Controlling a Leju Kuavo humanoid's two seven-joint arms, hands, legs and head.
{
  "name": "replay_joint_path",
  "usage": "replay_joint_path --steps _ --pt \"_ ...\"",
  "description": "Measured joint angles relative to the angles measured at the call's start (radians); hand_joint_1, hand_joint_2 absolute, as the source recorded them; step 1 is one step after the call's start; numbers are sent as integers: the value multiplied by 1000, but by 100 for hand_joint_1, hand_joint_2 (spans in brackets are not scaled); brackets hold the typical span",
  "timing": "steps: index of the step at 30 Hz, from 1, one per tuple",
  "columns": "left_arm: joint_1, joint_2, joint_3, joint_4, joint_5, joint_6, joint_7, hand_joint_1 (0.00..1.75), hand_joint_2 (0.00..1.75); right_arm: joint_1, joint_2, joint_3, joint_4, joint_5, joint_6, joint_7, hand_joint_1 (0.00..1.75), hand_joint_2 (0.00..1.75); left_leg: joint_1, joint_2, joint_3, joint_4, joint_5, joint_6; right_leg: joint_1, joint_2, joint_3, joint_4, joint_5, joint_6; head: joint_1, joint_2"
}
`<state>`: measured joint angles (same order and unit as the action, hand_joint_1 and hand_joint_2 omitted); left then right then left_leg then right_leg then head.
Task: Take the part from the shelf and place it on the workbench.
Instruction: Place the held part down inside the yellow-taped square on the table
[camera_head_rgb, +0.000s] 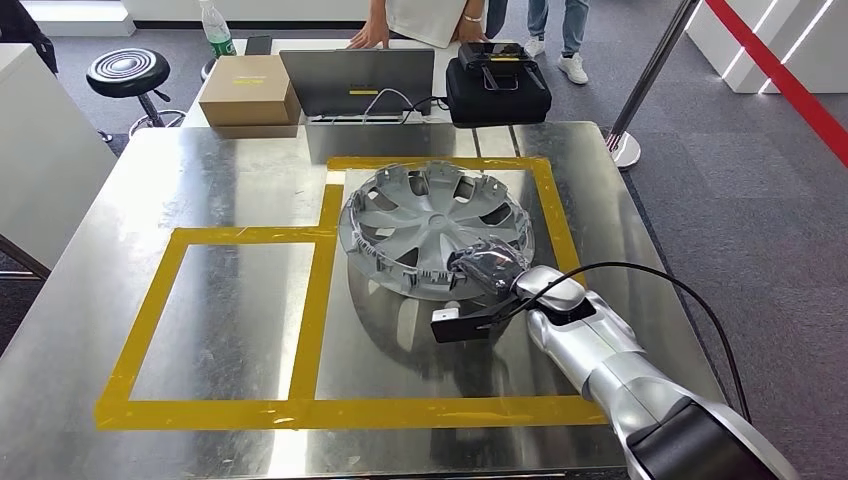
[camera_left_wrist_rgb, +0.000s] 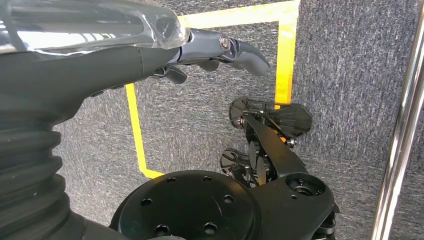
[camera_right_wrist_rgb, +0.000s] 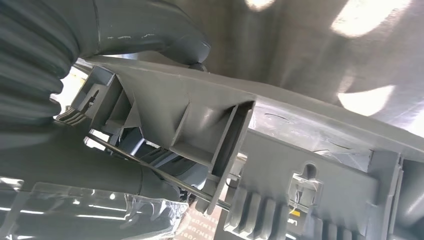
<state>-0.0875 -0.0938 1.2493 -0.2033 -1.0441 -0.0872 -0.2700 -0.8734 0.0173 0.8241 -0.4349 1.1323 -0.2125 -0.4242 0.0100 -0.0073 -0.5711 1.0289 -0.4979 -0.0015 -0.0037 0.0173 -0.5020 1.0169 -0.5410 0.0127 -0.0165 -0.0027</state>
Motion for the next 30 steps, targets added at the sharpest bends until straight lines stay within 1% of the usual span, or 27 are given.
replay_joint_path --steps 7,10,11,14,20,25,30 --pt "0 0 0 0 -1 -2 -1 0 175 1 -11 -2 5 1 -2 9 175 175 0 -1 0 0 0 0 0 -1 1 0 0 0 0 0" --pt "0 0 0 0 -2 -2 -2 0 175 3 -14 -3 5 3 -11 9 44 44 0 -2 0 0 0 0 0 -2 1 0 0 0 0 0" --pt "0 0 0 0 -3 -1 -2 0 131 5 -14 -3 6 3 -13 8 0 0 0 -2 0 0 0 0 0 -2 1 0 0 0 0 0" --pt "1 1 0 0 -3 4 -9 0 0 16 -15 -7 10 5 -13 7 0 0 0 -3 0 0 0 0 0 -2 1 0 0 0 0 0" --pt "1 2 0 0 -5 10 -19 0 0 29 -16 -17 13 7 -11 -8 0 0 0 -2 -1 0 0 0 0 -1 0 0 0 0 0 0" --pt "1 2 0 0 -5 10 -19 0 0 43 -14 -18 9 -2 -27 -48 0 0 0 -2 -3 0 0 0 1 -2 -1 0 0 0 0 0" --pt "1 2 0 0 -5 11 -19 0 0 68 -13 -17 -65 -30 -27 -90 0 0 0 -2 -4 0 0 0 1 -2 -2 0 0 0 0 0"
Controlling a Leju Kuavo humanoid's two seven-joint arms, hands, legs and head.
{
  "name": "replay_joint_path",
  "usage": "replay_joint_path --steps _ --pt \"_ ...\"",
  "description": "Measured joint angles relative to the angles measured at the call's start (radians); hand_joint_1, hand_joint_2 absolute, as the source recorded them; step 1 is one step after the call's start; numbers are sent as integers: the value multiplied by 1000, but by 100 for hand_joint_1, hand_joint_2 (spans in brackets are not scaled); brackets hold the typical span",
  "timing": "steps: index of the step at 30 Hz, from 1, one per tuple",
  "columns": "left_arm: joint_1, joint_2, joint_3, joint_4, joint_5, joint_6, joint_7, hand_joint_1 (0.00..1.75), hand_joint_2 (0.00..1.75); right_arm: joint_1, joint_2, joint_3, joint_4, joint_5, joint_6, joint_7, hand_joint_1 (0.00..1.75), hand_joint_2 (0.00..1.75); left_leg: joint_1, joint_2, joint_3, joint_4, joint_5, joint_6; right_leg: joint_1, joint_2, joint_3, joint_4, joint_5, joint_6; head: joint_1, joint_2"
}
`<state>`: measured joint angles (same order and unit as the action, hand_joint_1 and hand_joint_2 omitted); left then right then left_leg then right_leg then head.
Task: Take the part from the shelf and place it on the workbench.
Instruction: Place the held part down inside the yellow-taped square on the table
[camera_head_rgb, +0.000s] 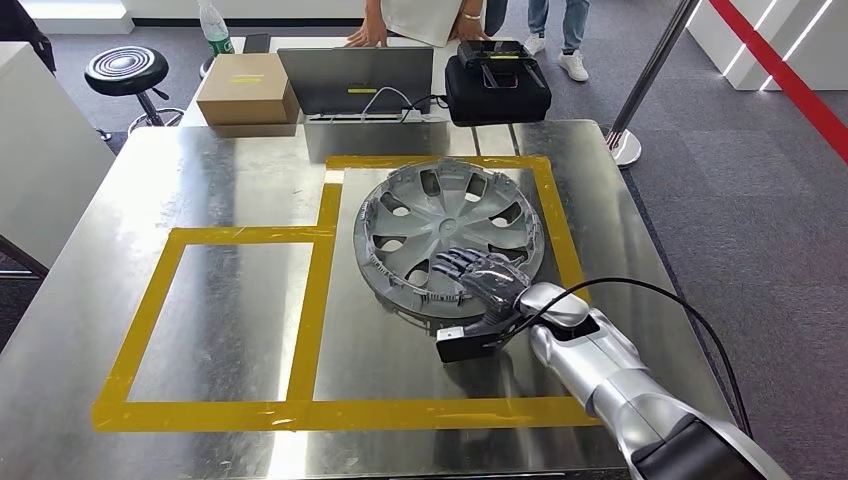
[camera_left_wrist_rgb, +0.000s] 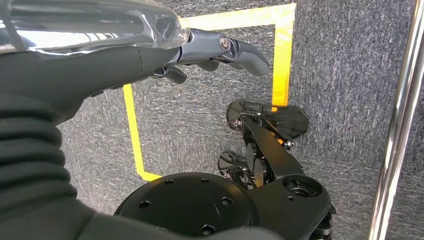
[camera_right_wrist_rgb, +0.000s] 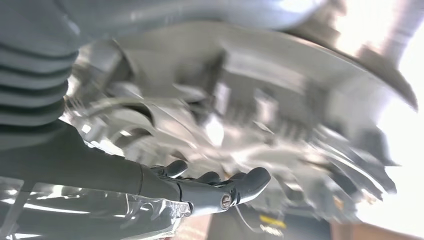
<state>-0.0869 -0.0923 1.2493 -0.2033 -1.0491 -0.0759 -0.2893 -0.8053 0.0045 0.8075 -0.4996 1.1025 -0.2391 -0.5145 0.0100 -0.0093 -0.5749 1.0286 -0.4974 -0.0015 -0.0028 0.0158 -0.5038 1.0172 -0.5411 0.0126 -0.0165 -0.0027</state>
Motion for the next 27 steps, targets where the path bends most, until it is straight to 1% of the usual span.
replay_joint_path --steps 3,5,7,9,11,15,21,23,25,27 --pt "0 0 0 0 1 0 -3 0 0 26 -3 -7 -87 -79 -3 -24 0 0 0 0 0 0 0 0 0 0 -1 0 0 0 0 0" --pt "0 0 1 0 4 0 -7 0 0 52 -10 -26 -156 -142 -38 -31 0 0 0 0 0 0 0 0 0 0 -1 0 0 0 0 0" --pt "0 -1 2 0 6 0 -10 0 0 82 -24 -54 -227 -178 -94 -29 0 0 0 0 0 0 0 0 0 0 -1 0 -1 -1 0 0" --pt "0 -1 4 0 6 1 -12 0 0 112 -41 -85 -296 -193 -147 -24 0 0 0 -1 0 0 0 0 -1 -1 -1 0 -1 -1 0 0" --pt "0 -1 5 0 6 2 -13 0 0 136 -58 -112 -348 -200 -172 -21 0 0 0 0 -1 0 0 0 -1 -1 -1 0 -1 -1 0 0" --pt "0 -1 7 0 6 2 -14 0 0 166 -79 -141 -413 -202 -179 -21 0 0 0 1 -1 0 0 0 -1 0 -1 0 -1 -1 0 0" --pt "0 -2 10 0 7 2 -14 0 0 183 -91 -157 -455 -200 -188 -18 0 0 0 0 -1 0 0 0 0 0 -1 0 -1 -1 0 0" --pt "0 -2 11 0 9 3 -14 0 0 192 -94 -167 -467 -195 -233 -11 0 0 0 0 -1 0 0 0 0 0 -2 0 -1 -1 0 0" --pt "0 -2 12 0 12 4 -14 0 0 213 -102 -194 -497 -191 -318 0 0 0 0 -1 -1 0 0 0 0 -1 -2 0 -1 -1 0 0" --pt "0 -2 15 0 17 7 -16 0 0 247 -112 -241 -551 -194 -399 -1 0 0 0 -1 -1 0 0 0 0 -1 -2 0 -1 -1 0 0"
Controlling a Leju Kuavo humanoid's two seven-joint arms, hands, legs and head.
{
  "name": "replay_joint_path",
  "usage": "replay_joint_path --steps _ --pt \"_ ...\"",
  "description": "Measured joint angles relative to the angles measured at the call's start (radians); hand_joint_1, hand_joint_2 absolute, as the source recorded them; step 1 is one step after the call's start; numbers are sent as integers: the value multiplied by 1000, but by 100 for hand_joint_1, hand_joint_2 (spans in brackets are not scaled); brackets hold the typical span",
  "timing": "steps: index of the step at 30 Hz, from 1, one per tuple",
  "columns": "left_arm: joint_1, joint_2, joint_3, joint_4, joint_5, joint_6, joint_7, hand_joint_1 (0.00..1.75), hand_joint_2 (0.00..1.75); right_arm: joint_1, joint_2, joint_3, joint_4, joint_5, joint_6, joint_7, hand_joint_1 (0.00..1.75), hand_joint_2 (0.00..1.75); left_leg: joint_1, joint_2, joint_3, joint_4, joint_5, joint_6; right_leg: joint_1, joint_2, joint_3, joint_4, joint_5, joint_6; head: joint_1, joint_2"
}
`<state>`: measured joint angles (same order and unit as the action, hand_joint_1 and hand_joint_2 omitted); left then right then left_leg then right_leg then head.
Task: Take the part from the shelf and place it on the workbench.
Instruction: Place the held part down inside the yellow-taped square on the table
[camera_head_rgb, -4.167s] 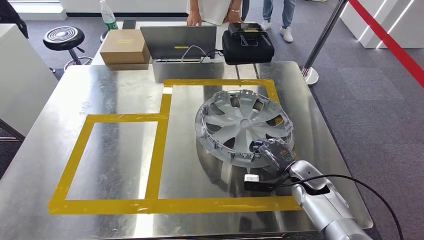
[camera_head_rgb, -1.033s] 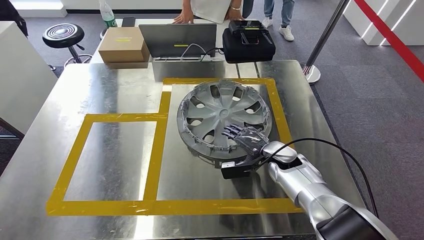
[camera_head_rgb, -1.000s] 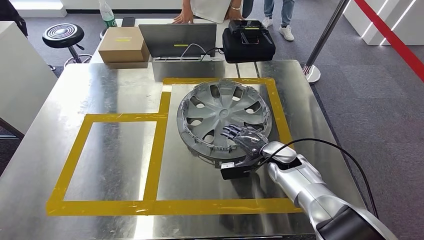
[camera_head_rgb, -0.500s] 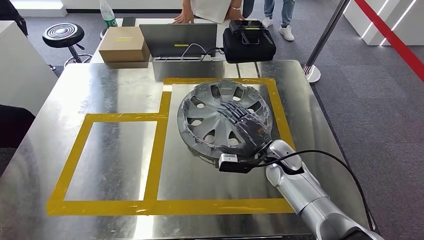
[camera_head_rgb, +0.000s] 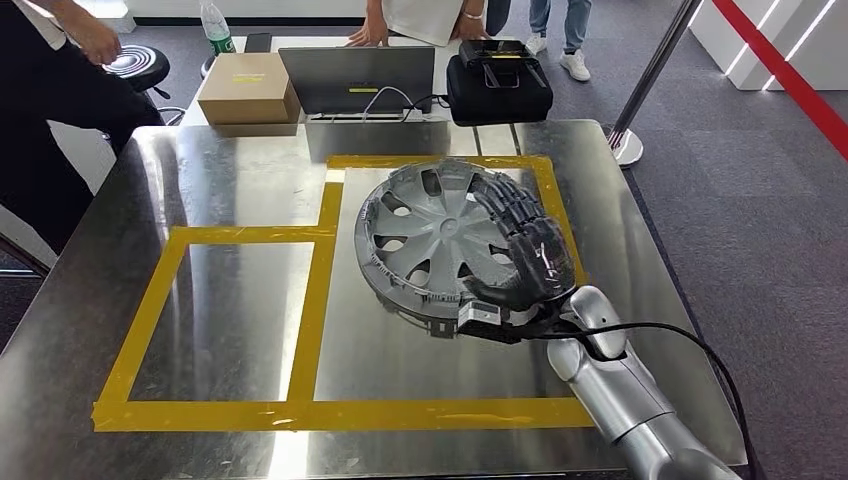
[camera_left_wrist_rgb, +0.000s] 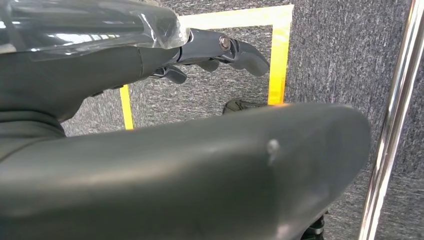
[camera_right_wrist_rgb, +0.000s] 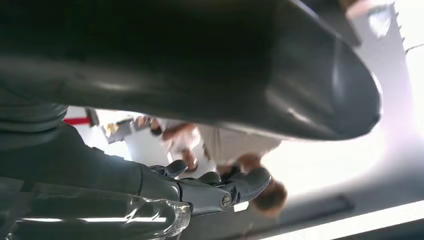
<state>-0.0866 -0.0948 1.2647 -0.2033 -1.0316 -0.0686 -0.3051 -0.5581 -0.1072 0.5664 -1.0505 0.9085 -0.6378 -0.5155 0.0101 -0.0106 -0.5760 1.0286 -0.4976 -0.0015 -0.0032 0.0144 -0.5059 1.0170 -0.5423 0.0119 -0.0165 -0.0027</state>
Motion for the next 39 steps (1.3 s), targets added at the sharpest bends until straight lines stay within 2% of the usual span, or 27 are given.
replay_joint_path --steps 3,8,11,15,18,20,22,23,24,25,26,28,29,30,33,34,35,36,38,39 --pt "0 0 8 0 11 5 -1 0 0 86 -7 -117 -133 -30 -52 -55 0 0 0 0 -1 0 0 0 0 -1 0 0 0 0 0 0" --pt "1 -2 33 0 40 10 0 0 0 275 0 -318 -397 -128 -58 -165 0 0 -2 -2 -2 1 -2 1 -2 -1 1 -2 -1 1 0 0" --pt "1 -4 45 0 45 15 2 0 0 376 3 -386 -509 -140 -58 -175 0 0 -4 -2 -2 2 -4 3 -4 -1 0 -2 -1 2 0 0" --pt "1 -4 50 0 42 15 1 0 0 476 7 -447 -575 -138 -58 -174 0 0 -10 -2 -1 2 -8 10 -10 -1 0 -3 -3 8 0 0" --pt "0 -6 52 0 39 11 1 0 0 539 11 -496 -605 -154 -58 -174 0 0 -9 1 3 -9 2 23 -14 -2 0 0 -6 18 0 0" --pt "-1 -7 52 0 38 9 1 0 0 576 11 -525 -619 -176 -58 -172 0 0 -2 5 6 -22 11 32 -15 -3 -23 53 -44 23 2 0" --pt "-2 -8 52 0 33 9 2 0 0 614 10 -552 -626 -201 -58 -167 0 0 -1 8 5 -24 13 34 -18 -4 -79 174 -107 31 4 0" --pt "-1 -9 52 0 29 9 3 0 0 635 10 -565 -629 -213 -58 -165 0 0 0 9 4 -24 13 34 -21 -4 -106 233 -128 35 4 0" --pt "-1 -11 52 0 25 9 5 0 0 657 10 -578 -633 -222 -58 -163 0 0 1 9 4 -24 14 33 -24 -4 -121 265 -130 39 4 0" --pt "-1 -13 51 0 20 9 7 0 0 678 10 -591 -637 -228 -58 -163 0 0 3 9 4 -23 15 30 -27 -5 -119 259 -113 43 4 0" --pt "0 -15 51 0 17 9 9 0 0 696 10 -603 -643 -230 -58 -163 0 0 7 9 3 -22 15 26 -31 -6 -97 213 -81 48 4 0" --pt "-1 -17 50 0 11 9 11 0 0 725 10 -622 -657 -233 -58 -163 0 0 13 9 2 -17 15 10 -39 -9 -29 77 -18 58 5 0" --pt "-1 -17 48 -1 8 9 11 0 0 738 11 -629 -663 -235 -56 -163 0 0 13 8 1 -15 15 1 -40 -7 -8 34 0 56 5 0" --pt "-1 -17 47 -1 6 9 11 0 0 747 12 -636 -670 -237 -54 -163 0 0 12 6 -1 -12 17 -8 -39 -5 0 14 4 49 5 0" --pt "-1 -17 43 -1 4 8 10 0 0 762 17 -651 -685 -243 -42 -164 0 0 13 4 -9 -10 23 -27 -36 -1 -21 17 9 15 3 0" --pt "0 -17 43 -1 4 8 9 0 0 763 19 -654 -687 -245 -38 -165 0 0 15 5 -16 1 8 -31 -35 -2 -29 17 15 5 2 0" --pt "0 -17 43 -1 3 8 8 0 0 762 20 -656 -687 -247 -35 -166 0 0 15 6 -28 30 -21 -33 -34 -3 -38 16 22 -5 0 0" --pt "-1 -17 43 -1 3 8 6 0 0 762 22 -658 -688 -251 -32 -168 0 0 15 6 -46 79 -64 -34 -32 -5 -47 17 29 -13 0 0" --pt "-1 -16 43 -1 3 8 3 0 0 761 27 -658 -688 -257 -30 -173 0 0 12 6 -84 205 -145 -33 -24 -8 -68 17 44 -22 -1 0" --pt "-1 -15 43 -1 3 8 2 0 0 761 29 -658 -688 -259 -29 -174 0 0 10 6 -91 248 -163 -30 -19 -9 -78 17 52 -24 -1 0"
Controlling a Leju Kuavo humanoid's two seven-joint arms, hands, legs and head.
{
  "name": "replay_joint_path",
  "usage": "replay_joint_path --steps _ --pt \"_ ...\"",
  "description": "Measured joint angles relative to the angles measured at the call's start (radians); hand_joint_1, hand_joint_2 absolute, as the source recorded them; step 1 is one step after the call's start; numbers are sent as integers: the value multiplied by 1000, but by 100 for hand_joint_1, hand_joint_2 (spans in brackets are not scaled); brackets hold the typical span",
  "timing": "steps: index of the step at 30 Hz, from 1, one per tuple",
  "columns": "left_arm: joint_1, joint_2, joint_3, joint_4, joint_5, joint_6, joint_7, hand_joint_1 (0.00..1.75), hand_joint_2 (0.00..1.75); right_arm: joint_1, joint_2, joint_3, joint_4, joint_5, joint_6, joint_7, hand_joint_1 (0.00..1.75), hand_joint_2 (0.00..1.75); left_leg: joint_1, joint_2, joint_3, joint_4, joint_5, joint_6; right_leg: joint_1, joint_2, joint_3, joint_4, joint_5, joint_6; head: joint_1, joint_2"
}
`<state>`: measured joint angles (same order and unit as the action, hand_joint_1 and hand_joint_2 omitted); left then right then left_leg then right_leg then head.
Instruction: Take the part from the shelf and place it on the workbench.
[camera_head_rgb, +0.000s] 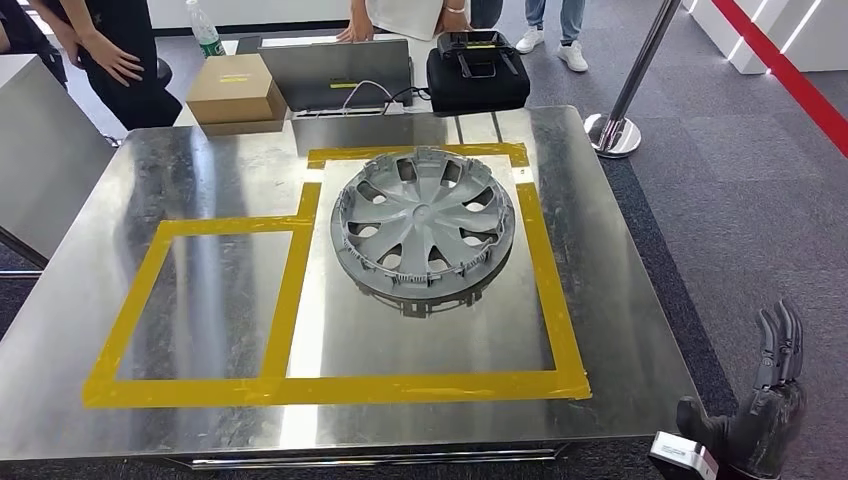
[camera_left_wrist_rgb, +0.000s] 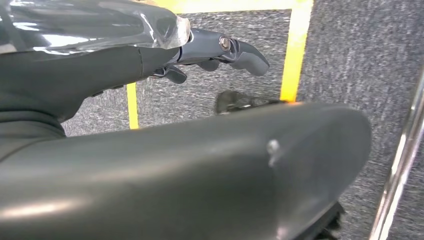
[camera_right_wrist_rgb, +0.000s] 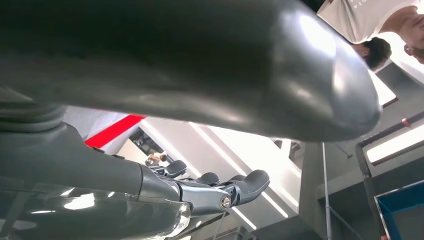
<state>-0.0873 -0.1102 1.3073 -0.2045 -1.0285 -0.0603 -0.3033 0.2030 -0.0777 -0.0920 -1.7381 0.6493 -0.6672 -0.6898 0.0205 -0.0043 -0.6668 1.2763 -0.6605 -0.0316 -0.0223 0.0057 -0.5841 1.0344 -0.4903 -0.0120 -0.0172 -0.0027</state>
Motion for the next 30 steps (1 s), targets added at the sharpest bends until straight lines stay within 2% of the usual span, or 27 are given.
replay_joint_path --steps 1,2,4,5,6,7,8,9,10,11,12,14,15,16,17,18,19,20,21,22,24,25,26,27,29,30 --pt "0 0 0 0 0 0 0 0 0 0 2 0 0 -1 0 -1 0 0 -3 0 10 11 2 4 4 -1 -9 0 7 -1 0 0" --pt "0 0 0 0 0 0 0 0 0 -1 4 0 0 -2 0 -1 0 0 -7 0 38 -17 22 12 9 -1 -17 0 15 -2 0 0" --pt "-2 3 0 0 0 0 -2 0 0 -5 7 -1 0 -3 0 -2 0 0 -20 -1 137 -151 65 37 15 -1 -28 1 29 -1 0 0" --pt "-4 5 0 -1 -1 0 -2 0 0 -7 10 -1 0 -3 0 -3 0 0 -26 0 183 -221 76 48 18 -1 -32 1 36 1 1 0" --pt "-6 7 -1 -2 -2 0 -3 0 0 -10 12 -1 0 -3 -1 -4 0 0 -32 0 213 -270 79 56 18 -2 -35 0 44 4 1 0" --pt "-7 10 -1 -2 -4 0 -4 0 0 -13 15 -1 0 -3 -1 -4 0 0 -37 1 226 -295 77 59 18 -3 -36 0 51 10 1 0" --pt "-8 12 -2 -3 -6 -1 -6 0 0 -14 17 0 1 -3 -3 -5 0 0 -39 1 226 -302 82 60 16 -4 -37 -2 58 16 1 0" --pt "-8 14 -3 -3 -10 -2 -7 0 0 -16 19 0 1 -3 -4 -5 0 0 -38 2 220 -306 91 63 14 -4 -39 -2 62 21 0 0" --pt "-7 16 -5 -3 -14 -2 -9 0 0 -16 20 1 2 -3 -7 -6 0 0 -37 4 213 -310 102 67 12 -4 -44 6 52 27 0 0" --pt "-7 18 -8 -4 -17 -3 -11 0 0 -17 21 1 2 -2 -9 -6 0 0 -34 7 203 -314 115 73 12 -4 -53 29 25 32 2 0" --pt "-7 19 -11 -4 -19 -4 -13 0 0 -17 22 1 3 -2 -11 -6 0 0 -31 10 191 -317 127 77 11 -4 -67 71 -17 37 4 0" --pt "-7 21 -14 -4 -22 -7 -15 0 0 -17 23 2 4 -2 -12 -6 0 0 -30 14 165 -316 147 80 9 -4 -96 190 -105 47 7 0" --pt "-7 22 -16 -4 -24 -8 -16 0 0 -18 23 3 5 -4 -11 -6 0 0 -30 16 152 -316 158 79 7 -4 -100 238 -123 51 7 0" --pt "-7 22 -16 -4 -26 -9 -16 0 0 -19 23 3 7 -6 -8 -6 0 0 -29 19 140 -314 168 77 5 -4 -91 260 -119 55 7 0" --pt "-7 23 -17 -4 -27 -10 -16 0 0 -21 23 4 9 -8 -6 -6 0 0 -27 20 128 -311 177 73 3 -4 -64 246 -97 57 7 0" --pt "-7 23 -18 -4 -28 -11 -16 0 0 -24 23 5 10 -9 -4 -6 0 0 -25 21 116 -306 185 69 0 -5 -21 197 -68 60 7 0" --pt "-8 24 -19 -4 -28 -11 -16 0 0 -28 23 5 11 -9 -3 -6 0 0 -23 22 104 -299 192 64 -3 -5 31 125 -52 62 8 0" --pt "-8 25 -19 -5 -28 -11 -15 0 0 -33 24 6 12 -10 -1 -6 0 0 -23 22 92 -291 197 57 -4 -3 79 53 -48 62 8 0" --pt "-9 27 -20 -5 -27 -10 -15 0 0 -37 24 7 12 -14 4 -5 0 0 -23 22 82 -283 203 51 -4 -2 110 -1 -53 59 7 0" --pt "-9 27 -20 -5 -25 -7 -13 0 0 -40 24 9 14 -19 11 -3 0 0 -24 21 73 -279 210 45 -1 -1 123 -32 -62 54 8 0" --pt "-8 28 -20 -6 -17 0 -6 0 0 -47 24 12 24 -33 29 3 0 0 -22 21 63 -278 225 32 2 -1 113 -42 -59 33 8 0" --pt "-7 27 -19 -6 -13 3 -2 0 0 -53 24 15 31 -39 36 5 0 0 -21 18 57 -273 219 27 2 -3 104 -41 -50 22 8 0" --pt "-6 26 -19 -6 -11 5 1 0 0 -59 24 17 40 -44 42 8 0 0 -19 15 47 -253 195 22 0 -5 94 -42 -41 11 6 0" --pt "-6 25 -19 -5 -9 7 3 0 0 -65 24 20 48 -47 46 9 0 0 -17 12 33 -215 153 17 -1 -7 80 -43 -30 2 5 0" --pt "-5 24 -19 -5 -7 7 4 0 0 -70 24 24 61 -51 49 9 0 0 -17 8 -2 -93 54 12 0 -9 52 -42 -8 -4 2 0" --pt "-5 24 -19 -5 -7 7 4 0 0 -71 24 25 66 -52 50 9 0 0 -17 8 -13 -36 28 10 1 -10 38 -42 3 -3 2 0"
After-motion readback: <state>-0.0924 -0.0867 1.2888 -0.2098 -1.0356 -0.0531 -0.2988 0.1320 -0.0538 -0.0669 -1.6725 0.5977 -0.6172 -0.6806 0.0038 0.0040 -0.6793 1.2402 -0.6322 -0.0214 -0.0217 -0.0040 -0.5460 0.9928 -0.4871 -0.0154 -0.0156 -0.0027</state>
